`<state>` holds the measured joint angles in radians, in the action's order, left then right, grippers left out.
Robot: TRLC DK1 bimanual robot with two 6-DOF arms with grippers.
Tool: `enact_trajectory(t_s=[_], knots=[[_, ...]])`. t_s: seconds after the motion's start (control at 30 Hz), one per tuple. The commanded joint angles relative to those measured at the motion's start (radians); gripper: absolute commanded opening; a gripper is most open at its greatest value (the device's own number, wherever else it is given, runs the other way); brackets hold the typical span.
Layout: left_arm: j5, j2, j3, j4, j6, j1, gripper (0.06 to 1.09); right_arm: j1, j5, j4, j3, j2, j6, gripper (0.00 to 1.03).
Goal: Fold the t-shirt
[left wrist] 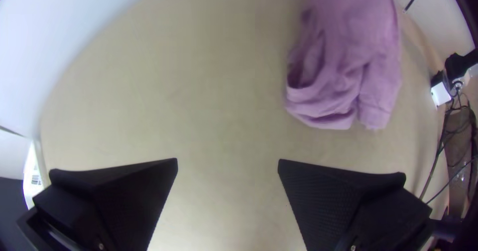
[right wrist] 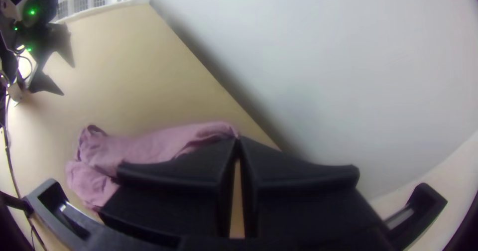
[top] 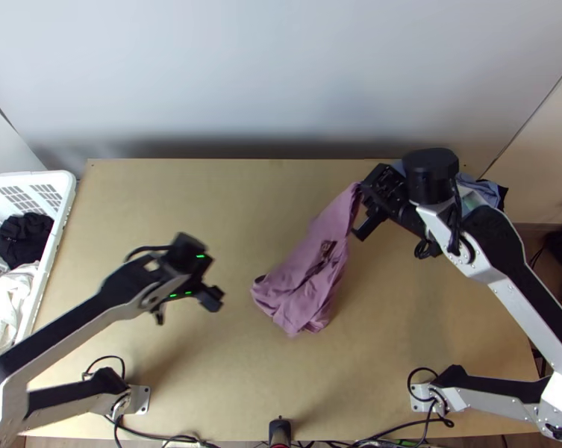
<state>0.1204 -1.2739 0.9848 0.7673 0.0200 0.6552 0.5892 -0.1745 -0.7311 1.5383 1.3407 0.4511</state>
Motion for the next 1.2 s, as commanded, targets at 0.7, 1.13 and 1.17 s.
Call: enact_trajectory(t_s=[0.7, 1.13, 1.17], knots=[[-0.071, -0.568, 0.603, 0.067, 0.031, 0.293, 1.04, -0.227, 0.0, 0.133, -0.165, -0.018, -0.008, 0.03], [-0.099, -0.59, 0.646, 0.167, 0.04, 0.391, 1.04, -0.233, 0.009, 0.187, -0.276, -0.063, -0.042, 0.03], [-0.099, -0.599, 0.65, 0.167, 0.04, 0.394, 1.04, -0.233, 0.012, 0.187, -0.276, -0.063, -0.042, 0.03]])
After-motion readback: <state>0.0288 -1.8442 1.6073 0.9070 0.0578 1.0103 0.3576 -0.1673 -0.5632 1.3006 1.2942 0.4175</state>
